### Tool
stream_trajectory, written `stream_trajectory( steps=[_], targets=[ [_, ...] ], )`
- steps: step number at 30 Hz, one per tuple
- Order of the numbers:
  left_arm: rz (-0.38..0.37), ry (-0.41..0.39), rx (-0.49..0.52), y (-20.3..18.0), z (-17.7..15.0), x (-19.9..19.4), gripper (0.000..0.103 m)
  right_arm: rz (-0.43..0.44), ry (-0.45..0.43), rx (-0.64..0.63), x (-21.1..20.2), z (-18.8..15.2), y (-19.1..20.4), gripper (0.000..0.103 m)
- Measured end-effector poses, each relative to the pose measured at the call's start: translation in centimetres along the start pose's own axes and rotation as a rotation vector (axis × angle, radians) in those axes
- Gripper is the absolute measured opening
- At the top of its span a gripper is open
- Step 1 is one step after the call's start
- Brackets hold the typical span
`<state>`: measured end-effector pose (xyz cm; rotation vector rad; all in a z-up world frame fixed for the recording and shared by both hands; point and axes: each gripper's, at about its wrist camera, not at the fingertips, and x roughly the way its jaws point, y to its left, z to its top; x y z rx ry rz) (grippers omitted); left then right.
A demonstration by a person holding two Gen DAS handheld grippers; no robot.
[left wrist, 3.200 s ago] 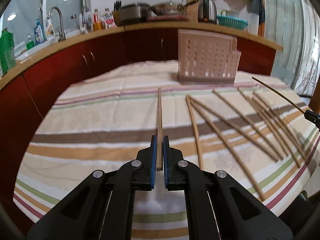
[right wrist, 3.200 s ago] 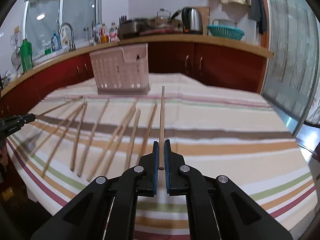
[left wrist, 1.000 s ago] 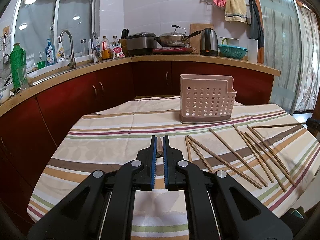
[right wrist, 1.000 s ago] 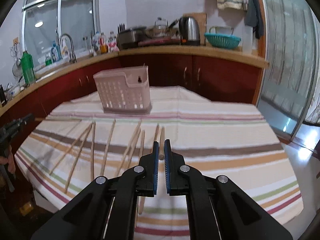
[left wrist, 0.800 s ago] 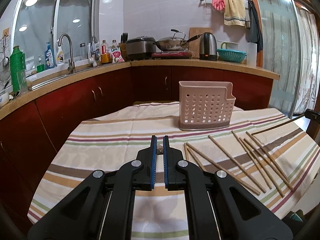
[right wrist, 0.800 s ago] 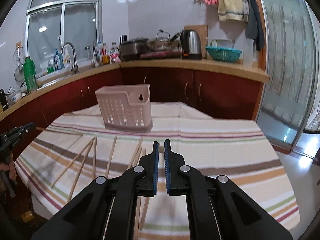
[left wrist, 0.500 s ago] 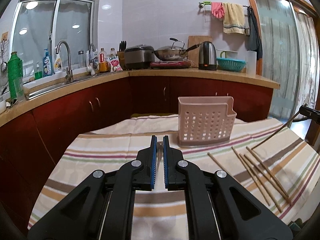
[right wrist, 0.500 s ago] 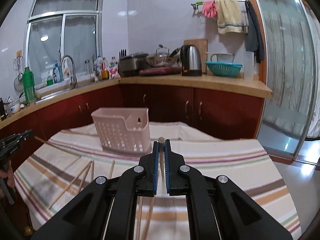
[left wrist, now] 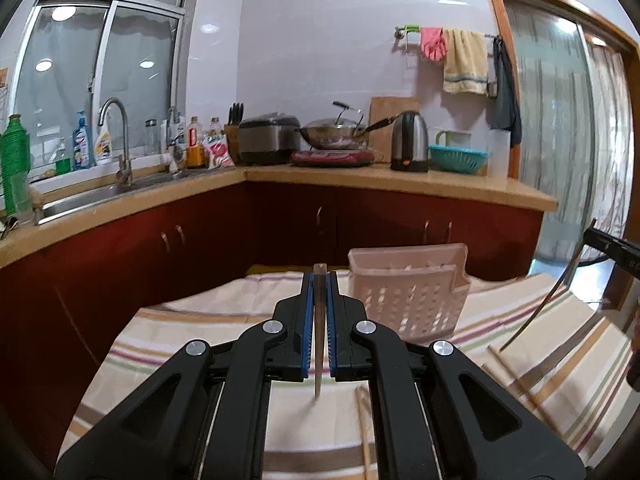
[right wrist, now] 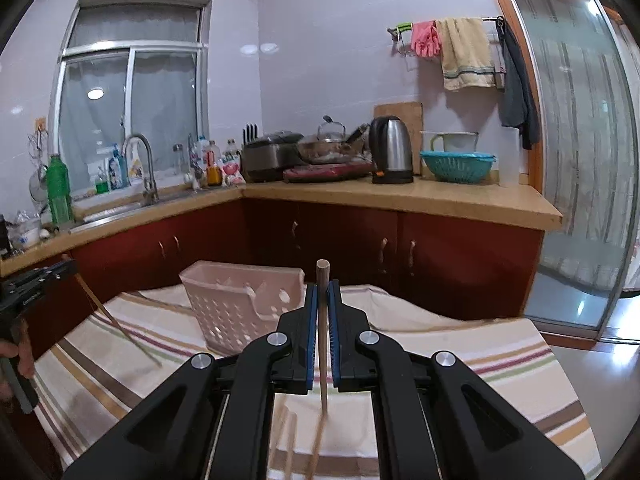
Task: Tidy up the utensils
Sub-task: 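Carry both upright chopsticks over the pink utensil holder, then lower both chopsticks into the holder and open both tools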
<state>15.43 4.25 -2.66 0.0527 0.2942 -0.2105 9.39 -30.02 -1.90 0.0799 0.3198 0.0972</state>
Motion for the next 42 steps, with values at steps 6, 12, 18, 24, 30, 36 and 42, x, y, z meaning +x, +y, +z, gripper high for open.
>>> stream_trajectory(
  steps=[6, 12, 18, 24, 30, 36, 42],
  targets=[
    [-0.071, -0.084, 0.011, -0.4, 5.2, -0.3, 0.006, 0.070, -0.094, 0.000, -0.3, 4.3, 1.0, 0.006],
    [-0.125, -0.172, 0.058, -2.2, 11.2, 1.5, 0.006, 0.121, -0.181, -0.031, 1.7, 8.5, 2.5, 0.006],
    [-0.153, -0.207, 0.053, -3.5, 15.3, 5.3, 0.006, 0.143, -0.218, -0.013, 5.3, 10.7, 2.8, 0.006],
    [-0.168, -0.132, 0.028, -4.2, 14.7, 10.2, 0.006, 0.165, -0.150, 0.067, 10.1, 9.9, 1.3, 0.006],
    [-0.172, -0.007, 0.012, -4.4, 9.8, 14.6, 0.006, 0.176, -0.039, 0.125, 13.9, 6.3, 0.6, 0.006],
    [-0.177, 0.091, -0.027, -4.1, 6.7, 17.9, 0.006, 0.177, 0.034, 0.162, 16.3, 3.7, 0.3, 0.006],
    [-0.163, 0.130, -0.042, -3.9, 5.2, 19.3, 0.018, 0.142, 0.039, 0.139, 16.5, 3.3, 0.1, 0.019]
  ],
)
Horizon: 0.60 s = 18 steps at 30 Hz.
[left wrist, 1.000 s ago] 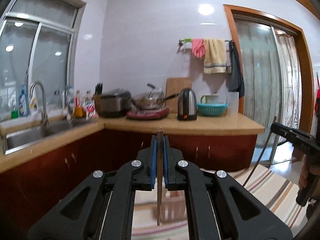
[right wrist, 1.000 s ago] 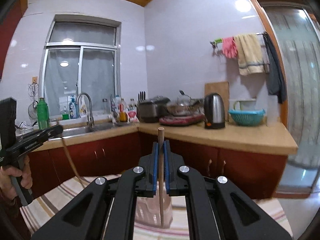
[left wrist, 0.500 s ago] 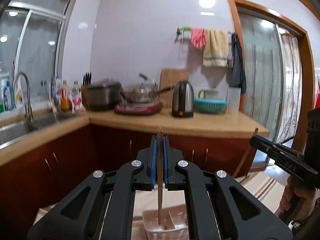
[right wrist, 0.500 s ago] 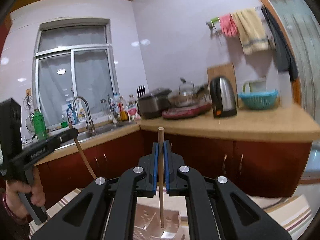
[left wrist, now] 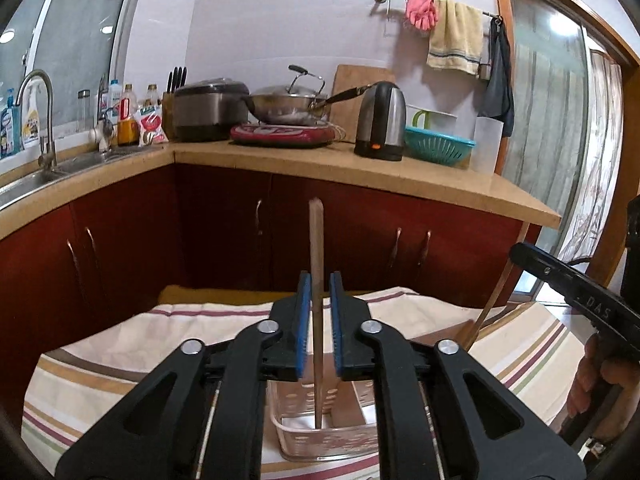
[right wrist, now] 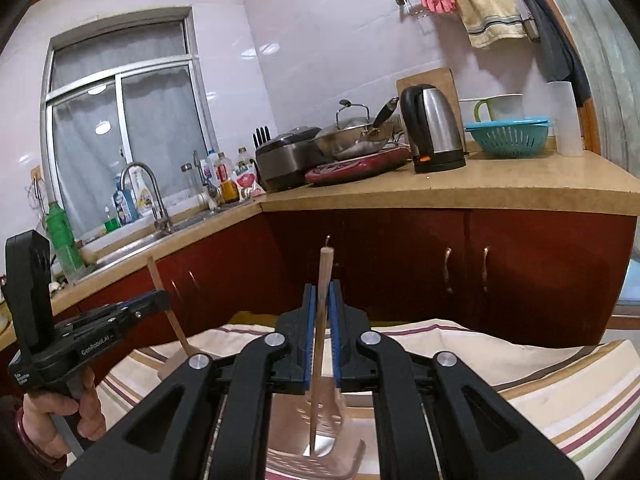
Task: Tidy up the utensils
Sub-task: 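Lower both chopsticks into the holder and open both tools, then move both tools back to the chopsticks and close the right tool on one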
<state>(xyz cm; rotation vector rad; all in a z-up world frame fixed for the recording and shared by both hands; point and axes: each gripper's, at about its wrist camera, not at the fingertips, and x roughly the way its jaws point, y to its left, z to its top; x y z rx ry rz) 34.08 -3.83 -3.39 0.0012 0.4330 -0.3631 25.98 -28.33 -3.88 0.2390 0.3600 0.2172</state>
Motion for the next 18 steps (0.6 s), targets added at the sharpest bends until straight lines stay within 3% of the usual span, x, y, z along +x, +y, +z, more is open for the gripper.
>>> stream_trajectory(
  steps=[2, 8, 14, 18],
  targets=[
    [0.014, 0.001, -0.009, 0.2, -0.3, 0.0, 0.038, -0.012, 0.000, -0.006, 0.1, 0.0, -0.1, 0.037],
    [0.042, -0.018, -0.006, 0.4, -0.4, -1.1, 0.058, -0.059, 0.000, -0.027, -1.0, -0.3, -0.3, 0.056],
    [0.053, -0.036, -0.014, 0.4, -1.4, -4.1, 0.067, -0.094, 0.012, -0.046, -4.2, -1.0, -0.5, 0.058],
    [0.078, -0.036, -0.012, 0.2, -3.5, -7.1, 0.070, -0.126, 0.020, -0.059, -8.3, -3.3, -0.4, 0.058]
  ],
)
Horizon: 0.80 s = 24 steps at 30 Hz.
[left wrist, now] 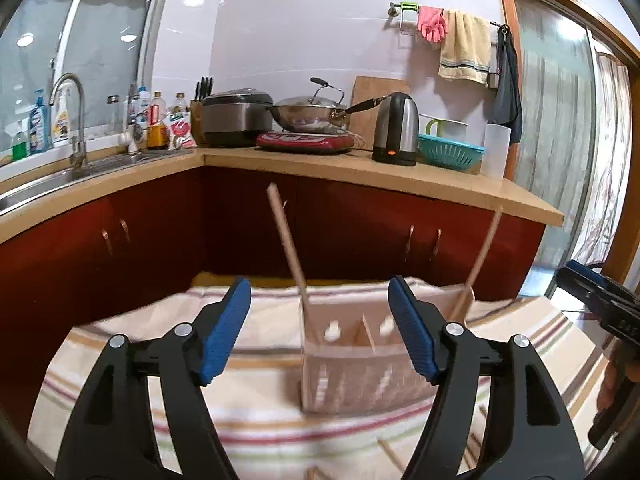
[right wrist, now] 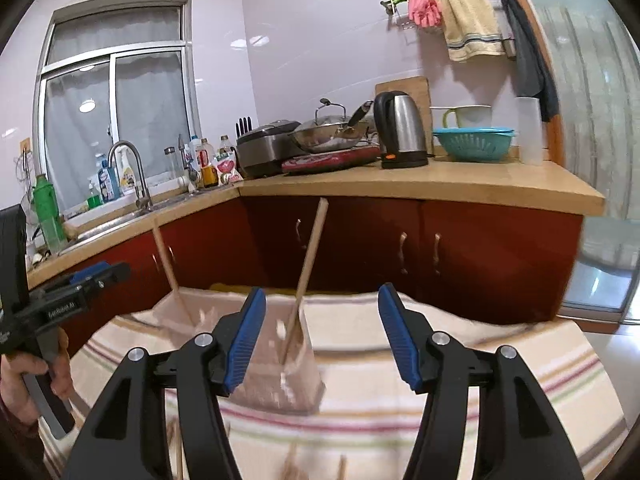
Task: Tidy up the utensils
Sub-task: 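Move both tools back to the chopsticks and close the right tool on one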
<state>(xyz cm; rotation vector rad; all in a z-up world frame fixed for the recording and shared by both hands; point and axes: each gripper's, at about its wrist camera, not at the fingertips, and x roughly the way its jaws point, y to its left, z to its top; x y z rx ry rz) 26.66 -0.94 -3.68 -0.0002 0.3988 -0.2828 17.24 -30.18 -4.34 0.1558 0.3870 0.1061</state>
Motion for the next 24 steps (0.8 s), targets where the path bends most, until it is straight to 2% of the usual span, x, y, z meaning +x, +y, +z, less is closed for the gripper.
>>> stream_trajectory(
  steps=[4, 10, 18, 24],
  targets=[
    [0.033, 0.020, -0.001, -0.2, -3.4, -3.5, 0.070, -0.048, 0.011, -0.022, -3.6, -3.1, -0.2, 0.058],
    [0.083, 0.072, -0.009, -0.7, -9.2, -7.8, 0.070, -0.105, 0.079, -0.075, -8.5, -10.2, 0.4, 0.053],
    [0.112, 0.167, -0.008, -1.4, -15.9, -11.4, 0.070, -0.078, 0.264, -0.065, -10.3, -18.1, 0.3, 0.038],
    [0.128, 0.211, -0.011, -1.6, -19.1, -12.7, 0.069, -0.049, 0.306, -0.056, -10.2, -20.7, 0.7, 0.032]
  ],
)
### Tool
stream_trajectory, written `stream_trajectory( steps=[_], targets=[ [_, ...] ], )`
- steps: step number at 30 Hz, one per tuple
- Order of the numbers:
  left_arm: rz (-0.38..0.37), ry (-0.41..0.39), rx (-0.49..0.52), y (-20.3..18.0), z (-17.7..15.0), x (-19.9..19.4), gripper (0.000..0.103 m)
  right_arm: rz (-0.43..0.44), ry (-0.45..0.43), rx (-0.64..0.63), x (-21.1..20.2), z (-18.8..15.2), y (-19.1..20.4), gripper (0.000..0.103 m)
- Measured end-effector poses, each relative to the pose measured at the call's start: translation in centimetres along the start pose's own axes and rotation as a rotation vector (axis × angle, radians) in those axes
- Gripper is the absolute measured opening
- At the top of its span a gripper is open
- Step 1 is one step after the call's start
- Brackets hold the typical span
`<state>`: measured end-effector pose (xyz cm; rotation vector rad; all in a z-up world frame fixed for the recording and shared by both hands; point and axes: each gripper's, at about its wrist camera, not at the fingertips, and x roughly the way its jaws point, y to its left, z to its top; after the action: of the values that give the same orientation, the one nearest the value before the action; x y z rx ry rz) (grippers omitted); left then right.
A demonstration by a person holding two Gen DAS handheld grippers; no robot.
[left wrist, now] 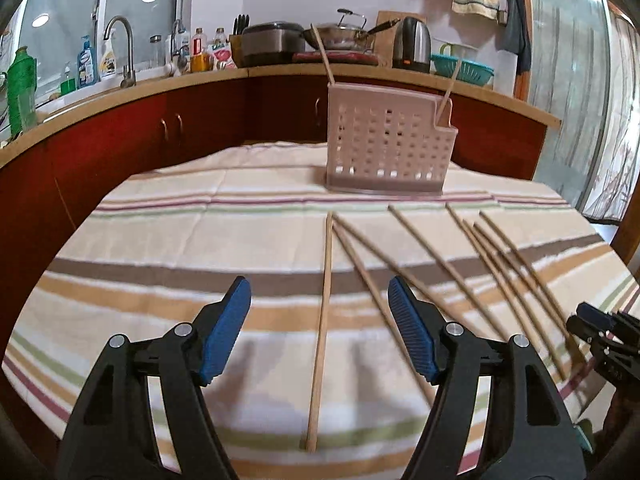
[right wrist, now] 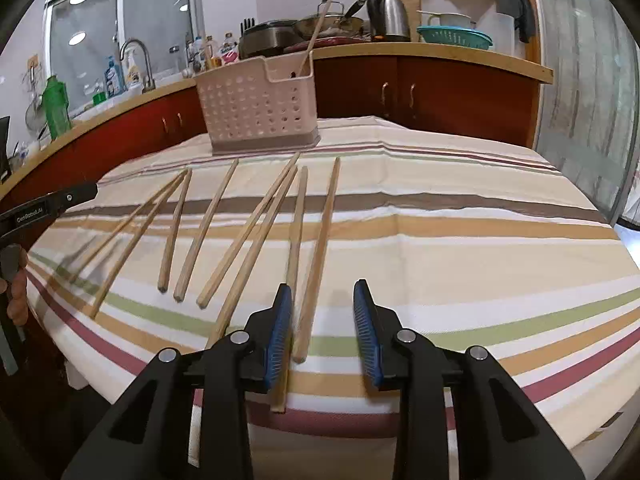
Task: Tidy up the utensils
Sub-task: 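Move both tools back to the chopsticks and close the right tool on one, then close the left tool on another wooden chopstick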
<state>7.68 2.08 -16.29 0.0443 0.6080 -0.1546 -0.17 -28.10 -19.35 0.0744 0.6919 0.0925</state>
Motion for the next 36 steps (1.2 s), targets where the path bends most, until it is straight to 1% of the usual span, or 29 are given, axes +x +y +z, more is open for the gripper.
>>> stream_trajectory(
  steps=[5, 10, 13, 15, 16, 17, 18, 20, 21, 28, 30, 32, 34, 36],
  targets=[
    [0.017, 0.025, -0.003, 0.4, -1.1, -0.1, 0.069, -0.012, 0.001, 0.010, -0.2, -0.4, -0.4, 0.028],
    [0.026, 0.046, -0.001, 0.7, -1.7, 0.0, 0.069, -0.062, -0.007, 0.003, -0.5, -0.5, -1.0, 0.027],
    [0.027, 0.058, 0.004, 0.9, -2.3, 0.0, 0.068, -0.051, 0.000, 0.006, -0.7, -0.8, -1.2, 0.027],
    [0.022, 0.072, 0.005, 1.0, -2.8, 0.1, 0.064, -0.047, 0.007, -0.003, -0.7, -1.3, -1.0, 0.027],
    [0.019, 0.082, 0.007, 0.9, -3.0, 0.3, 0.059, -0.044, 0.001, -0.004, -0.8, -1.5, -0.9, 0.027],
    [0.017, 0.093, 0.009, 0.9, -3.2, 0.5, 0.057, -0.041, 0.002, -0.005, -0.9, -1.5, -1.0, 0.025],
    [0.017, 0.100, 0.010, 0.9, -3.4, 0.6, 0.056, -0.037, 0.003, -0.004, -1.0, -1.6, -1.0, 0.021],
    [0.005, 0.124, 0.000, 1.0, -3.9, 0.9, 0.049, -0.034, 0.002, 0.000, -1.1, -1.6, -1.1, 0.018],
    [-0.004, 0.141, -0.008, 1.2, -4.2, 1.2, 0.048, -0.029, 0.000, 0.004, -1.2, -1.7, -1.2, 0.018],
    [0.007, 0.111, 0.014, 1.0, -5.2, 0.5, 0.048, -0.009, -0.012, 0.014, -1.6, -2.2, -1.4, 0.017],
    [0.005, 0.100, 0.014, 1.0, -5.3, 0.2, 0.042, -0.007, -0.016, 0.016, -1.7, -2.3, -1.4, 0.016],
    [-0.002, 0.087, 0.019, 0.9, -5.5, 0.0, 0.031, 0.000, -0.017, 0.020, -1.7, -2.4, -1.4, 0.014],
    [-0.010, 0.080, 0.021, 0.8, -5.5, 0.0, 0.025, 0.006, -0.018, 0.026, -1.7, -2.4, -1.5, 0.013],
    [-0.012, 0.077, 0.028, 0.8, -5.5, 0.1, 0.023, 0.008, -0.019, 0.025, -1.7, -2.3, -1.4, 0.011]
  ],
)
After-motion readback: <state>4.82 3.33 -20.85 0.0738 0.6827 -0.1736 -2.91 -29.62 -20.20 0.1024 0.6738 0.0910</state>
